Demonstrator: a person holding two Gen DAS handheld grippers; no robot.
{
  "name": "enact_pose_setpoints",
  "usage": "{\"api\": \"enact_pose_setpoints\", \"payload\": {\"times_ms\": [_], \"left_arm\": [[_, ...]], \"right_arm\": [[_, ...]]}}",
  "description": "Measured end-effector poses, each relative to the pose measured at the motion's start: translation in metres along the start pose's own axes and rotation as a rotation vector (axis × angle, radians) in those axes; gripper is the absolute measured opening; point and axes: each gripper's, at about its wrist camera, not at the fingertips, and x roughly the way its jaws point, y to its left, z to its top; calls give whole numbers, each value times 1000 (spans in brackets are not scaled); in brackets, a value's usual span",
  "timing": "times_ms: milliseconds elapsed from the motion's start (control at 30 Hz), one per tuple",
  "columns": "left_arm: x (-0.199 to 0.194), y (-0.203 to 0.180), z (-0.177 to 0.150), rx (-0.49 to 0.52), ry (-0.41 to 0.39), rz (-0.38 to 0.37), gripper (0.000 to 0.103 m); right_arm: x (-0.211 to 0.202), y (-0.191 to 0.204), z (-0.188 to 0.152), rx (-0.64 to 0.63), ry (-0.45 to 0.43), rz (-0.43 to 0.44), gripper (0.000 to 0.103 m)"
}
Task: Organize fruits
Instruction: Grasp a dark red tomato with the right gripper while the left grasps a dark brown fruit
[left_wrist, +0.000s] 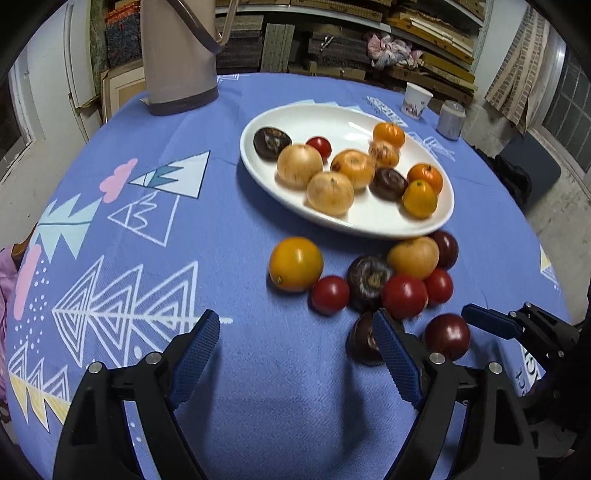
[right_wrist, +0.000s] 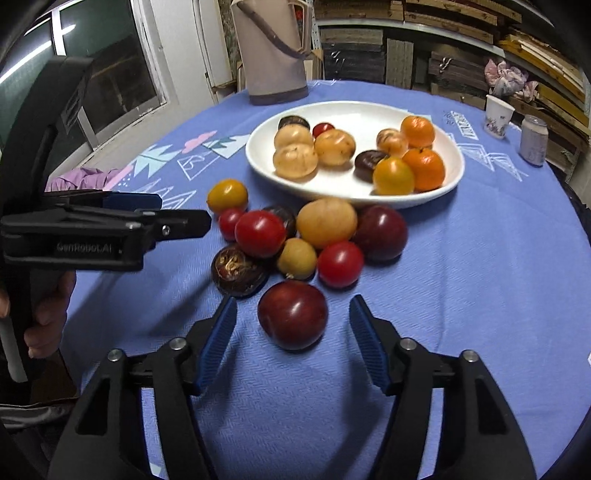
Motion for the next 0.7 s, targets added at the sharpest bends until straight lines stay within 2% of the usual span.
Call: {"api": "enact_pose_setpoints", "payload": {"times_ms": [233,367,400,700], "left_arm": [[6,0,-2,-1,17,-4,85],[8,-2,-4,9,27,-5,85],[9,-3,-4,11,29,-5,85],[14,-22,-11,60,54,-35,85]], "right_arm": [[8,-2,1,5,18,-4,57],[14,-3,2,7,41,5,41],[15,-3,2,7,39,-1,40],[6,-23,-2,60,35,13,39]]}}
